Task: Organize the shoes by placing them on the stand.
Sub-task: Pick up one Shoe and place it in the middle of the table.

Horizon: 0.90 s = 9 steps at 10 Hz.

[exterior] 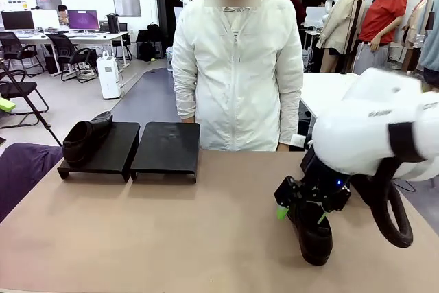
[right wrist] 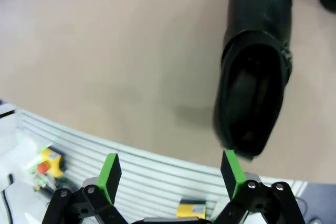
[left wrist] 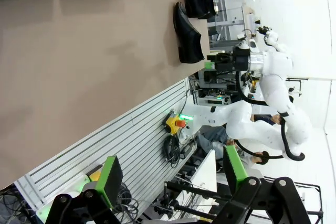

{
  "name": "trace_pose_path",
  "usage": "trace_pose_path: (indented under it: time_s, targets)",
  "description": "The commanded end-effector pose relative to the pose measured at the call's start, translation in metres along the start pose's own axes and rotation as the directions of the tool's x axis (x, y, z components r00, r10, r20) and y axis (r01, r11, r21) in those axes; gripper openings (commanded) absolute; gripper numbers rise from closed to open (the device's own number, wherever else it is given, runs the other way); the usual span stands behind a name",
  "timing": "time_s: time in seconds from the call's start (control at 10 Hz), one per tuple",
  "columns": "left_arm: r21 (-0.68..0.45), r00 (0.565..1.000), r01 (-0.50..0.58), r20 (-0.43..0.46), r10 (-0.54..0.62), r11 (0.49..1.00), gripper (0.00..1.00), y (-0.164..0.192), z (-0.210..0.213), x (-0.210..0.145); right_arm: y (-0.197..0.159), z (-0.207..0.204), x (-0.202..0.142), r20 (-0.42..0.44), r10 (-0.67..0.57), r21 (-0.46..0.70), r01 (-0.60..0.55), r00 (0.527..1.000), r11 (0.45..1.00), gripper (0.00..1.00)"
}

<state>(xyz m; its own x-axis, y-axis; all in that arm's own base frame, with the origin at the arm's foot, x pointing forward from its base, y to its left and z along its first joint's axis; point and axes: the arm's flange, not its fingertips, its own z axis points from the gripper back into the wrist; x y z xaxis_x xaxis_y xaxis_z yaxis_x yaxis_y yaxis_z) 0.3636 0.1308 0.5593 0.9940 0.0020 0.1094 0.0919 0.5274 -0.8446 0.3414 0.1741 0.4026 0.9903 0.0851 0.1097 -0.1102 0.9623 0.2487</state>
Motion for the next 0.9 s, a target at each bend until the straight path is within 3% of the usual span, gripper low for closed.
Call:
trace_pose_path:
  time_s: [0.0, 0.3, 0.8]
  targets:
    - [0.003, 1.0, 0.017, -0.008, -0.017, 1.0, 1.0, 0.0, 0.001, -0.004, -0.004, -0.02, 0.024, -0.008, -0.024, -0.061, 0.024, 1.0, 0.998, 1.0]
    - [0.003, 1.0, 0.017, -0.008, -0.017, 1.0, 1.0, 0.0, 0.001, -0.004, -0.015, -0.045, 0.035, -0.04, -0.036, -0.019, 0.035, 0.999, 0.999, 1.0]
    - [0.003, 1.0, 0.017, -0.008, -0.017, 1.0, 1.0, 0.0, 0.001, -0.004, -0.019, -0.053, 0.04, 0.0, -0.052, -0.007, 0.052, 0.999, 0.999, 1.0]
